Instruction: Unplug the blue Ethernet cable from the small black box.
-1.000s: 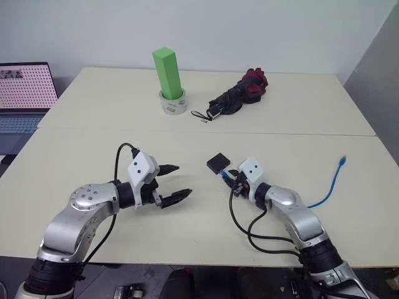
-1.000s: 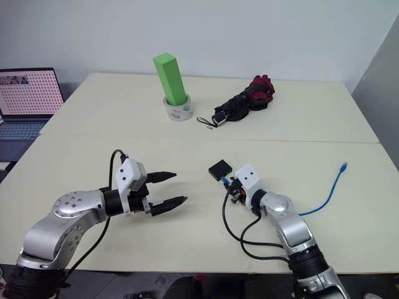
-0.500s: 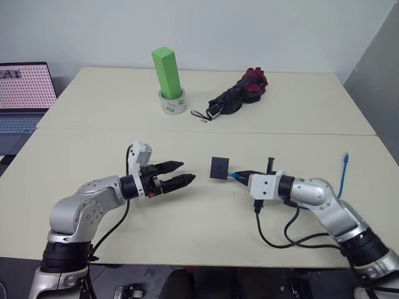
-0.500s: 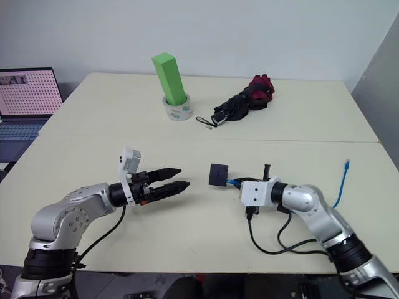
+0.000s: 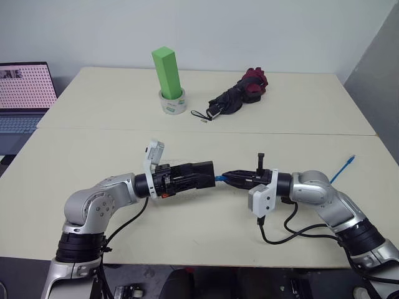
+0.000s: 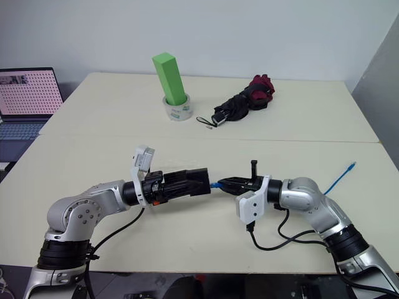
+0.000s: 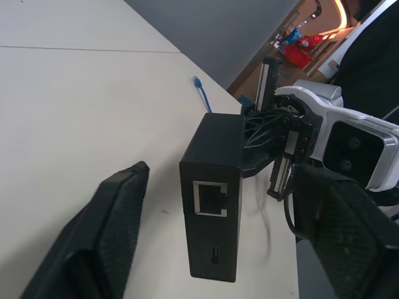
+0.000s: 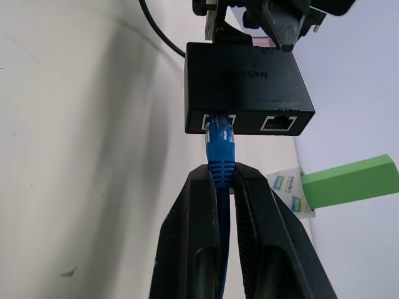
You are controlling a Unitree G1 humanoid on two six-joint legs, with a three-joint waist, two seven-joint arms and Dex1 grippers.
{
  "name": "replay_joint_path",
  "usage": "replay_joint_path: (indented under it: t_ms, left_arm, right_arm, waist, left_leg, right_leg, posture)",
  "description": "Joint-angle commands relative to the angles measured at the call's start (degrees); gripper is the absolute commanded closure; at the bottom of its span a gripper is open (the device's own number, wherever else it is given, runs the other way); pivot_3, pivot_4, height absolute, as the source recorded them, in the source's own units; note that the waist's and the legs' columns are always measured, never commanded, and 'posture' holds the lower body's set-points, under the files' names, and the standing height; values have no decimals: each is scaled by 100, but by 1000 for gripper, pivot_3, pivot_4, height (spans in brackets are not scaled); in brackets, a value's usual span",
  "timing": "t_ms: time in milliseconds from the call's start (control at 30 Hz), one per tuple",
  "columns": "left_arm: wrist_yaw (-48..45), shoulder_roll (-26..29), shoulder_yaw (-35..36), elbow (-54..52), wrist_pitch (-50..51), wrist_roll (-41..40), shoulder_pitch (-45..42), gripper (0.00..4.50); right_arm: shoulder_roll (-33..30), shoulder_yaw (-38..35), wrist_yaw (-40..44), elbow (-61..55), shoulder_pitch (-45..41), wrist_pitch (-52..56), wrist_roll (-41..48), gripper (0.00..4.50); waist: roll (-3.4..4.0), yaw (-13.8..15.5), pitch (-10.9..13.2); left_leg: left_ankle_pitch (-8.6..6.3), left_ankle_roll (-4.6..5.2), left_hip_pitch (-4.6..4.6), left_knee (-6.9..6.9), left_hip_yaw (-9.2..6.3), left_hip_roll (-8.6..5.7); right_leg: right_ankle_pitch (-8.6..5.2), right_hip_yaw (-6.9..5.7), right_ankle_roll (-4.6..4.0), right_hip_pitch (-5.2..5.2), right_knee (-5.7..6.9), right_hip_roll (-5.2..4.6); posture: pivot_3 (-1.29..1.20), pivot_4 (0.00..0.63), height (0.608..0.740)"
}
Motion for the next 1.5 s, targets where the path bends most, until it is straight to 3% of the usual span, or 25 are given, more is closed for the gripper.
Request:
replay_joint_path:
  t_ms: [33, 333, 467, 533, 633, 733, 933, 1033, 1200, 1500]
  left_arm:
    - [-51, -57, 196, -71, -72, -196, -45, 1749]
    - [-155, -23, 123, 42, -160, -97, -46, 3723]
    - [-260, 7, 26, 104, -248, 26, -75, 3724]
    - [-335, 23, -27, 140, -307, 86, -107, 3724]
    - [-475, 54, -122, 174, -390, 184, -185, 3724]
    - [-765, 182, -307, 193, -561, 374, -262, 3724]
    - [-1450, 510, -579, 75, -852, 600, -324, 3724]
    - [-1669, 621, -660, 1, -1005, 693, -371, 3724]
    - [-1772, 678, -687, -136, -1105, 745, -432, 3724]
    - [-1702, 683, -627, -380, -1047, 684, -356, 3724]
  right_arm:
    - [32, -191, 15, -119, -90, -75, 175, 4410]
    - [36, -119, 131, -89, -191, -163, 160, 4411]
    - [15, -42, 295, -67, -186, -251, 208, 4411]
    - [-2, -58, 421, -112, -169, -156, 332, 3707]
    - [-189, -78, 794, -291, -118, 139, 559, 3132]
    - [-515, -251, 1396, -1030, 146, 1293, 1538, 2485]
    - [-686, -807, 1307, -2503, 566, 4821, 4173, 2470]
    - [-513, -968, 1057, -2695, 528, 5942, 4904, 2470]
    - [-116, -1065, 786, -2681, 413, 7069, 5747, 2470]
    - [173, -1020, 907, -2528, 220, 7748, 5880, 2470]
  waist:
    - [0, 0, 0]
    - [0, 0, 0]
    - [0, 1, 0]
    - [0, 1, 0]
    - [0, 2, 0]
    - [1, 27, 0]
    - [3, 4, 2]
    - [3, 9, 2]
    - [2, 12, 2]
    - [2, 9, 2]
  left_leg:
    - [0, 0, 0, 0, 0, 0]
    - [0, 0, 0, 0, 0, 0]
    - [0, 0, 0, 0, -1, 0]
    - [0, 0, 0, 0, 0, 0]
    - [0, 0, 0, 0, 0, 0]
    - [0, 0, -2, 2, -1, -1]
    - [0, 1, -3, 1, -4, 0]
    - [-1, 1, 0, 1, -5, 1]
    - [-1, 2, -5, 1, -7, -2]
    - [-2, 3, -5, 0, -7, -3]
  right_leg:
    - [0, 0, 0, 0, 0, 0]
    - [0, 0, 0, 0, 0, 0]
    - [0, -1, 0, 0, 0, 0]
    - [0, -1, 0, 0, 0, 0]
    - [0, -1, 0, 0, 0, 0]
    - [0, -1, 0, 0, -2, -1]
    - [0, -4, 0, 3, -3, -1]
    - [0, -4, 0, 4, -1, -1]
    - [0, -3, 0, 3, -6, -1]
    - [0, -3, 0, 2, -7, -1]
  posture:
    - [0, 150, 740]
    - [0, 150, 740]
    - [0, 150, 740]
    - [0, 150, 740]
    - [0, 150, 740]
    - [0, 150, 740]
    - [0, 150, 740]
    - [0, 150, 740]
    - [0, 150, 740]
    - [0, 150, 740]
